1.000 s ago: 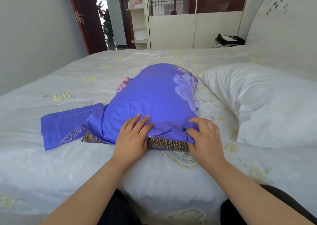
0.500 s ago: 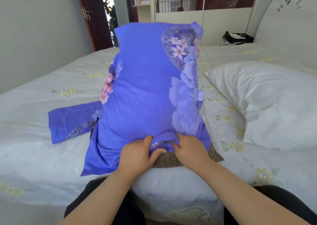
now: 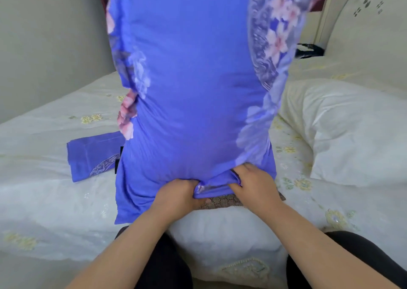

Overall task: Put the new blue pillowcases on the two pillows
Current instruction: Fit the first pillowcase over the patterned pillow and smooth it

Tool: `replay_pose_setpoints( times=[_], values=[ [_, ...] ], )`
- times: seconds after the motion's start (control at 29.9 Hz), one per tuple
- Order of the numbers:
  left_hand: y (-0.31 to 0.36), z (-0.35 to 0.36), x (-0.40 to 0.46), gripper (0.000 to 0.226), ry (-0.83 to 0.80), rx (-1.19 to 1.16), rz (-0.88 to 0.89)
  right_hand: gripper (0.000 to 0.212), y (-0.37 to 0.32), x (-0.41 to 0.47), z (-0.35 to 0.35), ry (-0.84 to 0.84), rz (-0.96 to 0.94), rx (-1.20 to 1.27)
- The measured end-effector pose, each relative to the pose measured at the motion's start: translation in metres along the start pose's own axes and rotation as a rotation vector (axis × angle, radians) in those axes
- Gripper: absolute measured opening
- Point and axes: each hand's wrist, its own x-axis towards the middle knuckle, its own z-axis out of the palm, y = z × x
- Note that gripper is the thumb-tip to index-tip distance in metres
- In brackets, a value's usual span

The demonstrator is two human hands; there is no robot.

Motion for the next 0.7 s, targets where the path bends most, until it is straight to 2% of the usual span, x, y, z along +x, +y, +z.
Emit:
replay_pose_setpoints(
  times=[0.1, 0.2, 0.27, 0.33, 0.43, 0.47, 0.53, 0.57, 0.63, 0.7],
  values=[
    [-0.006, 0.000, 0.000, 0.026, 0.086, -0.084, -0.016, 0.034, -0.004, 0.005, -0.004, 0.003, -0.042, 0.069],
    [-0.011, -0.011, 0.012, 0.028, 0.076, -0.204, -0.017, 0.034, -0.008, 0.020, -0.006, -0.037, -0.011, 0.124],
    [-0.013, -0.014, 0.020, 0.033, 0.097, -0.114, 0.009, 0.041, -0.005, 0.029, -0.007, -0.060, 0.021, 0.112],
    [-0.014, -0.011, 0.022, 0.036, 0.205, 0.064, 0.073, 0.040, 0.002, 0.033, -0.007, -0.099, 0.028, 0.103],
    [-0.018, -0.004, 0.026, 0.026, 0.355, 0.267, 0.202, 0.009, 0.011, 0.034, -0.007, -0.119, -0.023, -0.031],
    [-0.020, -0.004, 0.030, 0.027, 0.381, 0.301, 0.203, 0.007, 0.016, 0.033, -0.009, -0.145, -0.026, -0.091],
    [-0.022, 0.001, 0.036, 0.018, 0.419, 0.300, 0.217, 0.027, 0.026, 0.025, -0.015, -0.297, 0.067, -0.187],
    [-0.024, 0.004, 0.038, 0.010, 0.452, 0.289, 0.252, 0.024, 0.034, 0.022, -0.020, -0.355, 0.129, -0.234],
    [-0.030, 0.015, 0.039, 0.017, 0.544, 0.275, 0.305, 0.010, 0.048, 0.012, -0.034, -0.511, 0.245, -0.358],
    [-0.034, 0.023, 0.038, 0.018, 0.603, 0.248, 0.343, 0.031, 0.056, 0.007, -0.045, -0.680, 0.311, -0.446]
  ],
)
